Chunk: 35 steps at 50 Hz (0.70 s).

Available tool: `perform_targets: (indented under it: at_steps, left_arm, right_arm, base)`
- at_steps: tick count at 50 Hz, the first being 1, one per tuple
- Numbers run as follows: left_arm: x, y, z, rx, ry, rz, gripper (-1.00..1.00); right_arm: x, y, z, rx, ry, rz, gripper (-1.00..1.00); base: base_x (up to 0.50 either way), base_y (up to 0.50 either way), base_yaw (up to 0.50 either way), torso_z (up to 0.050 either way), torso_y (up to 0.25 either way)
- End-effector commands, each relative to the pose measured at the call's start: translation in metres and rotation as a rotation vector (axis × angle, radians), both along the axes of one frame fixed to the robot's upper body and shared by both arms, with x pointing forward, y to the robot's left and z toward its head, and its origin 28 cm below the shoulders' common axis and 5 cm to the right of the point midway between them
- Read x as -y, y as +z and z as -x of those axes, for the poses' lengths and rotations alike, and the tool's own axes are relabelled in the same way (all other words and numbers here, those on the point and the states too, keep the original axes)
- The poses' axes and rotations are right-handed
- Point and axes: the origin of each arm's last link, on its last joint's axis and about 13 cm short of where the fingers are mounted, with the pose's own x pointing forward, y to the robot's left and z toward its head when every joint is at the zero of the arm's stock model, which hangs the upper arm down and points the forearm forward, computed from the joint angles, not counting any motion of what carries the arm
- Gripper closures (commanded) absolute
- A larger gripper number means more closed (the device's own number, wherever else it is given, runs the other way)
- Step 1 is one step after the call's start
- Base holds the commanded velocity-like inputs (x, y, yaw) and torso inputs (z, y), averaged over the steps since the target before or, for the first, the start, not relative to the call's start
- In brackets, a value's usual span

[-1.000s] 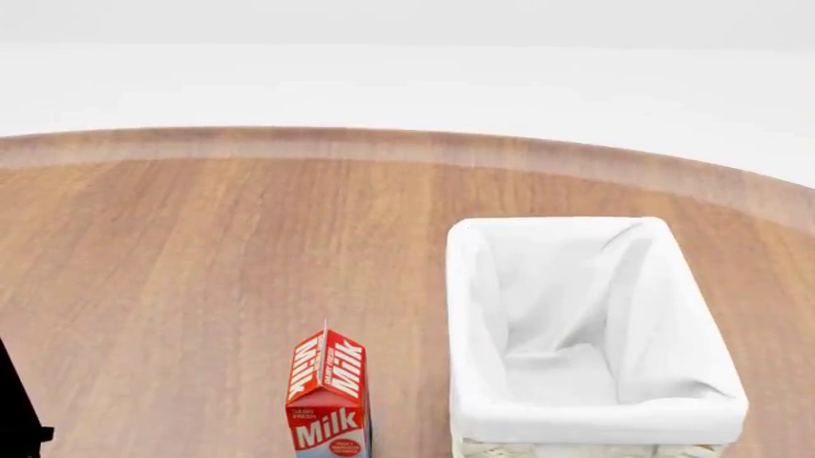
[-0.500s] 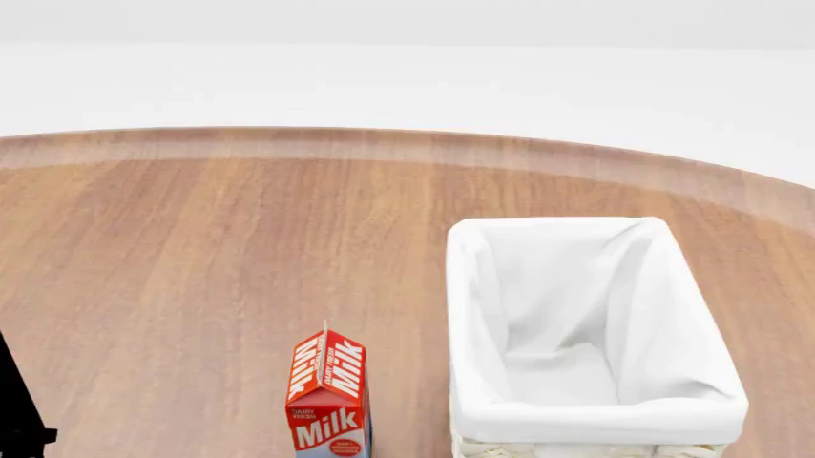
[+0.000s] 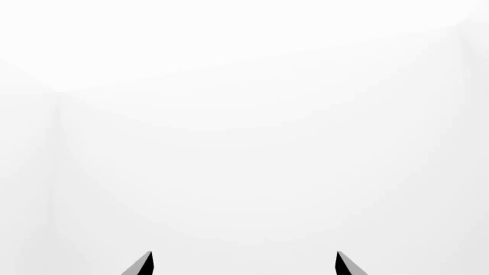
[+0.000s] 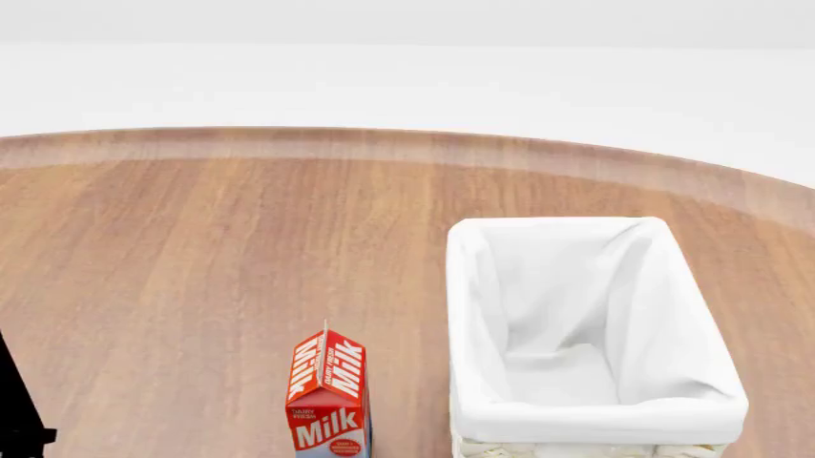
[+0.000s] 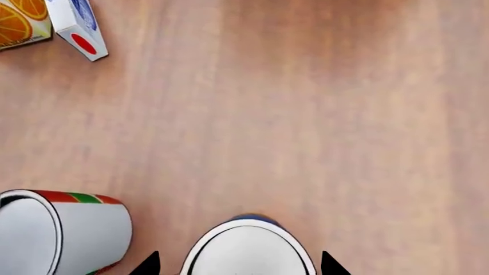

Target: Pick up the alphabet soup and the tomato sauce, and put them in the basket.

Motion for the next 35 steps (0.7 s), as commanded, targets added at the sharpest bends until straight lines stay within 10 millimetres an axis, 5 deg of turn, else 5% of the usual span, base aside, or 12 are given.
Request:
perform_targets:
  at_steps: [1, 18, 19, 35]
  left_arm:
    - [0.0, 0.0, 0.0, 0.0, 0.0, 0.0, -1.0]
    - [0.0, -0.003, -0.001, -0.007, 0.001, 0.002, -1.0]
    - [0.0, -0.003, -0.001, -0.007, 0.002, 0.002, -1.0]
    - [0.0, -0.002, -0.001, -0.007, 0.001, 0.003, -1.0]
  right_arm:
    - [0.0, -0.005, 0.002, -0.018, -0.002, -0.008, -1.0]
    - [-0.001, -0.013, 0.003, -0.024, -0.007, -0.017, -1.0]
    - [-0.001, -0.012, 0.003, -0.016, -0.011, -0.018, 1.0]
    - [-0.003, 0.016, -0.007, 0.092, -0.006, -0.016, 1.0]
  base:
    - [0.0, 0.0, 0.0, 0.0, 0.0]
    - [0.0, 0.0, 0.0, 0.0, 0.0]
    - [0.0, 0.0, 0.0, 0.0, 0.0]
    - [0.0, 0.0, 0.0, 0.0, 0.0]
